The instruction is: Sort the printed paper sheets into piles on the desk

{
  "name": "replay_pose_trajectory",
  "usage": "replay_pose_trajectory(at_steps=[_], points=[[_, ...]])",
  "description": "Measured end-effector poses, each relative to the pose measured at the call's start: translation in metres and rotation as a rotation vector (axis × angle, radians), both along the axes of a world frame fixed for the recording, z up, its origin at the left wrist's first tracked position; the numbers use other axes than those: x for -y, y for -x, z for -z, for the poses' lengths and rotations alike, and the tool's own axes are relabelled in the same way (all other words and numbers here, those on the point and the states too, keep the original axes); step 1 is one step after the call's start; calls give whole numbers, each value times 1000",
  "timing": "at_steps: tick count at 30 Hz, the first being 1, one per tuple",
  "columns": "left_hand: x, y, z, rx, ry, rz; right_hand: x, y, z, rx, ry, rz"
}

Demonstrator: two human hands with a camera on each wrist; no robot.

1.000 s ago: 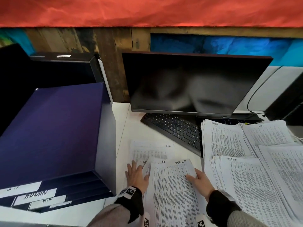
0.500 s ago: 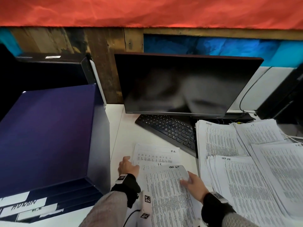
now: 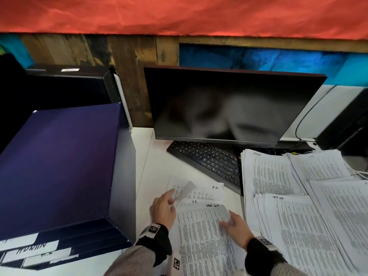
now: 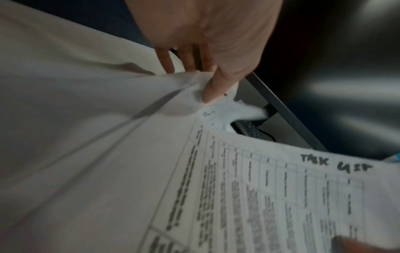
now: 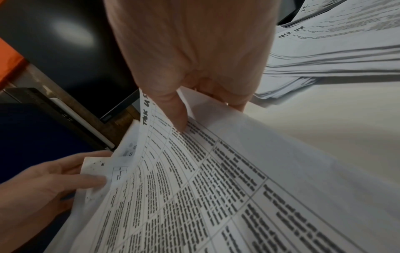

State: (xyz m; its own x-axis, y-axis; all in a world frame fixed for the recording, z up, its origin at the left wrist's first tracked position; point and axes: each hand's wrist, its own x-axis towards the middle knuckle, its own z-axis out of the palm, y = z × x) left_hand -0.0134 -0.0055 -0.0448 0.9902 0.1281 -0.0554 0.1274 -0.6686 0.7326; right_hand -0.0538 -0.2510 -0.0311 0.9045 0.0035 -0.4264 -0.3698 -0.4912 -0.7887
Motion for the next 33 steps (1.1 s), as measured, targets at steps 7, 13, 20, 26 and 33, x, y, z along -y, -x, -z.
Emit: replay_pose_trajectory(at_steps=[7,13,20,26,33], points=[[-13,4,3,-24,210,102,1,2,0,-4,13,1],[-17,7,-2,-98,211,100,0,1,-1,-21,-2,15],[-26,3,-10,-196,258,42,2,-4,0,-78,-111,66],[-7,-18,-37,-398,492,-259,-5,-2,-3,-57,-137,61],[-2,-29,-43,-606,165,-63,-5,-1,-9,-75,-181,69]])
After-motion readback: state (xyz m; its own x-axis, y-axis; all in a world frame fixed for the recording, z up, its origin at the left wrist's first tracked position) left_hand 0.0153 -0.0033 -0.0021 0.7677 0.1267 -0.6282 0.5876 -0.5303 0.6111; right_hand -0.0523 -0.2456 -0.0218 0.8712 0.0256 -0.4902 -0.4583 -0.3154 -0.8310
